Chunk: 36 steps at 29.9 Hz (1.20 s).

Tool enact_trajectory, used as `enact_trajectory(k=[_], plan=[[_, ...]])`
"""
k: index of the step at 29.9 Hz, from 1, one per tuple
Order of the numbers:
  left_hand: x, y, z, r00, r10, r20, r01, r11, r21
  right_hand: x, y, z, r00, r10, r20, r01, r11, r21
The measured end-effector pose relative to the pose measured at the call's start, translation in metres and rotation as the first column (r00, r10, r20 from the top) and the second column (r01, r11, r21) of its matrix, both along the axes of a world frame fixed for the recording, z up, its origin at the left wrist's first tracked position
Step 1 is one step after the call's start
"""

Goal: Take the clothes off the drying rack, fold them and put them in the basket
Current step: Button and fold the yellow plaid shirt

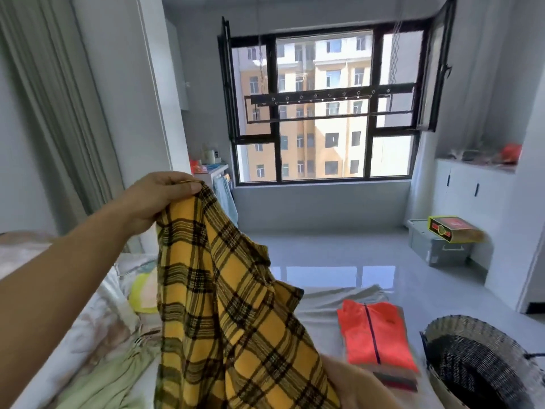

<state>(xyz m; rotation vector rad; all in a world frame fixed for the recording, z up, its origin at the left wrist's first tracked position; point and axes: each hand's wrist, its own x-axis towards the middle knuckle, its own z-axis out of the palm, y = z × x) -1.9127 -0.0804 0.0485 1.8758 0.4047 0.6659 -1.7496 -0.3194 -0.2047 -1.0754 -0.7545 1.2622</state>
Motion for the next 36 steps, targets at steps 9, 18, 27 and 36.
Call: enact_trajectory(k=[9, 18, 27, 36], plan=[[-0.021, 0.02, -0.017, 0.967, 0.185, -0.173, -0.171, 0.981, 0.093, 0.081, -0.049, 0.059, 0.611, -0.437, 0.66, 0.55, 0.834, 0.043], [-0.026, 0.029, -0.053, 0.972, 0.195, -0.131, -0.198, 0.98, -0.007, 0.112, -0.047, 0.141, 0.008, -0.533, 0.846, 0.668, 0.632, 0.392], [-0.029, 0.048, -0.037, 0.947, 0.319, -0.036, -0.317, 0.947, 0.05, 0.107, -0.056, 0.232, 0.113, -0.414, 0.903, 0.509, 0.805, 0.305], [-0.019, 0.06, -0.007, 0.963, 0.269, -0.024, -0.26, 0.949, 0.178, 0.113, -0.051, 0.239, 0.306, -0.612, 0.73, 0.589, 0.724, 0.36]])
